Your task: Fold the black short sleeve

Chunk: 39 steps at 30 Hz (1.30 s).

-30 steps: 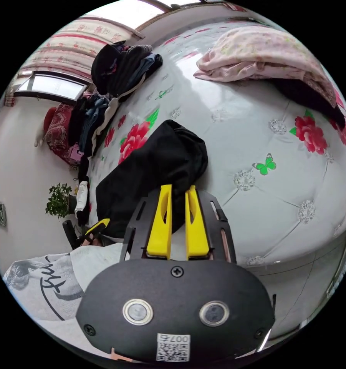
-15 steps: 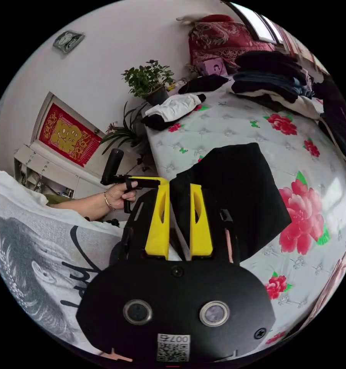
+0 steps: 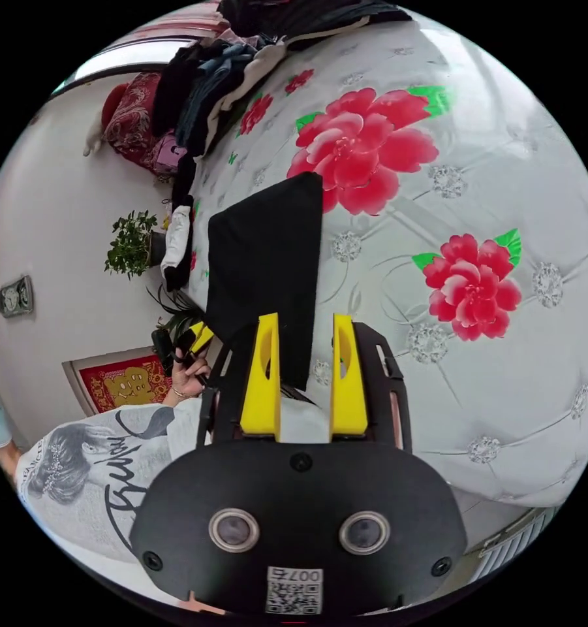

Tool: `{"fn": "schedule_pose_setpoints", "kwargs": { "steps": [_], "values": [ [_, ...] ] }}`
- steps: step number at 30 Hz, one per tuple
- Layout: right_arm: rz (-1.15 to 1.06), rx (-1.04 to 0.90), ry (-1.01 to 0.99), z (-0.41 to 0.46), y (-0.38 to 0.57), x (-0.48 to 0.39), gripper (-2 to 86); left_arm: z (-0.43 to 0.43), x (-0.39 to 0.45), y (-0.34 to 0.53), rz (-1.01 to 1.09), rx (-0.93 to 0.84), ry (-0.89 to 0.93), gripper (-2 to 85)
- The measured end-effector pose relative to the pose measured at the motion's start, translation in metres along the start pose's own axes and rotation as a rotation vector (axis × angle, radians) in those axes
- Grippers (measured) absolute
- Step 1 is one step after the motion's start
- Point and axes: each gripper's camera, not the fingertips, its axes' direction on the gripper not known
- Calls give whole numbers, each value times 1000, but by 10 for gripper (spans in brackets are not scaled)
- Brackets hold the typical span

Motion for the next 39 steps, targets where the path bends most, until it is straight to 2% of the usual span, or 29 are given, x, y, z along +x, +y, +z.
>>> {"fn": "schedule_pose_setpoints", "kwargs": {
  "steps": [4,9,15,19,25,33,39],
  "values": [
    [-28,-89,-39,31,-24,0,67,18,6,-19,27,-65,-7,107],
    [-50,-149,-2,32,-47,-1,47,14,-2,-23,-36,-74,-12,65],
    [-28,-109,-53,21,-44,19,38,-23,-5,-3,-67,19,-63,105],
    [10,-130,-89,27,-48,36,30,-12,-9,-7,-70,-45,-5,127],
    [-5,-153,-54,26,-57,30,15,22,2,-43,-50,-161,-9,43],
    [-78,-129,-226,1,-57,-11,4,-29,28,-55,-32,5,107,23],
    [-238,-121,-349,9,-125,-107,2,-108,40,-149,113,159,90,17]
  ]
}}
